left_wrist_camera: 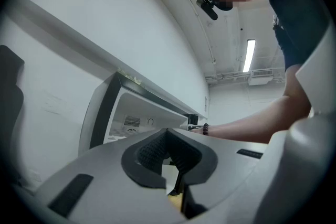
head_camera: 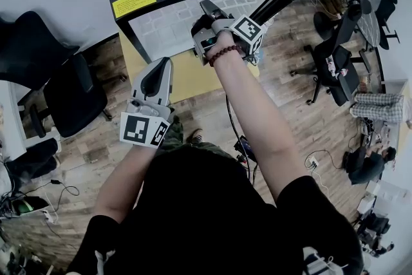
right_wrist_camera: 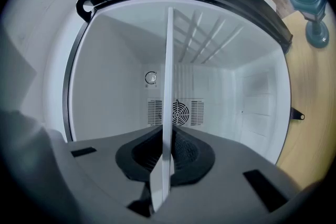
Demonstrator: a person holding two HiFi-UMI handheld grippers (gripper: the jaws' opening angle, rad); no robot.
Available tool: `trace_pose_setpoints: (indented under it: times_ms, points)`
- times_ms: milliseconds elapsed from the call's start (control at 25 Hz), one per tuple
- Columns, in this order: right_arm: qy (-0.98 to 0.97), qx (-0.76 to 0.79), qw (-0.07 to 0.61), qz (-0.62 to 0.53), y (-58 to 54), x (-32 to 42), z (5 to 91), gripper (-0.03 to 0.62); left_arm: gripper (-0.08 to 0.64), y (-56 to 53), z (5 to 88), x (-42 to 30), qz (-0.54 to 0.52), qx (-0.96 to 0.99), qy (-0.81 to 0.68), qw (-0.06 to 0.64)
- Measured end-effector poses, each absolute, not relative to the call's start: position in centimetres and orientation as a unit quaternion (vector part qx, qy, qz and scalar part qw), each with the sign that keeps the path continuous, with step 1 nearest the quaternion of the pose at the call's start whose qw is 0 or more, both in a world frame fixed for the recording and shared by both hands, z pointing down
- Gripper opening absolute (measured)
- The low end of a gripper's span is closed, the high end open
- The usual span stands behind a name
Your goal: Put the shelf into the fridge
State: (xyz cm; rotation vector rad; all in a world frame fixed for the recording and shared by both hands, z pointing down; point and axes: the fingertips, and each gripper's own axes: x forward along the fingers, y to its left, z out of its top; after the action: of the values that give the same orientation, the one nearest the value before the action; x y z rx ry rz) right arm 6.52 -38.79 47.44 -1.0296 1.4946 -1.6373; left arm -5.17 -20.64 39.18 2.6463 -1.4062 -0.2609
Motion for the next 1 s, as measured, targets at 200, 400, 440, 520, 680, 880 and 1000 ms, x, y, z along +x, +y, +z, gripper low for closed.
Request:
trace_pose_setpoints:
  times_ms: [200, 400, 440, 520, 680, 880, 1000]
  points:
    - [0.574, -0.396, 0.344, -0.629, -38.3, 6.7, 47.4, 0.035, 0.018, -20.5, 39.2, -5.1, -0.086, 0.878, -0.466, 0.068]
    - [0.574, -0.399, 0.342, -0.628, -37.3, 7.1, 47.5, 0.035, 0.018, -20.3, 39.1, -4.7, -0.086, 0.879, -0.464, 0.067]
    - [0.574, -0.399, 0.342, -0.628, -37.2, 7.2, 47.5, 0.035, 0.018, -20.3, 39.1, -4.7, -0.087, 0.879, -0.464, 0.066]
    - [0.575, -0.4, 0.342, -0.627, -36.8, 7.4, 47.4, 0.035, 0.018, -20.1, 39.0, -4.5, -0.088, 0.88, -0.463, 0.065]
    - [0.575, -0.401, 0.342, -0.626, -36.0, 7.6, 47.4, 0.036, 0.018, -19.8, 39.0, -4.2, -0.088, 0.88, -0.463, 0.065]
    - [0.574, -0.404, 0.341, -0.626, -35.1, 7.9, 47.4, 0.037, 0.018, -19.3, 38.8, -4.1, -0.09, 0.88, -0.463, 0.063]
    - [0.572, -0.406, 0.34, -0.626, -34.7, 8.0, 47.5, 0.037, 0.018, -19.1, 38.8, -4.0, -0.091, 0.88, -0.462, 0.062]
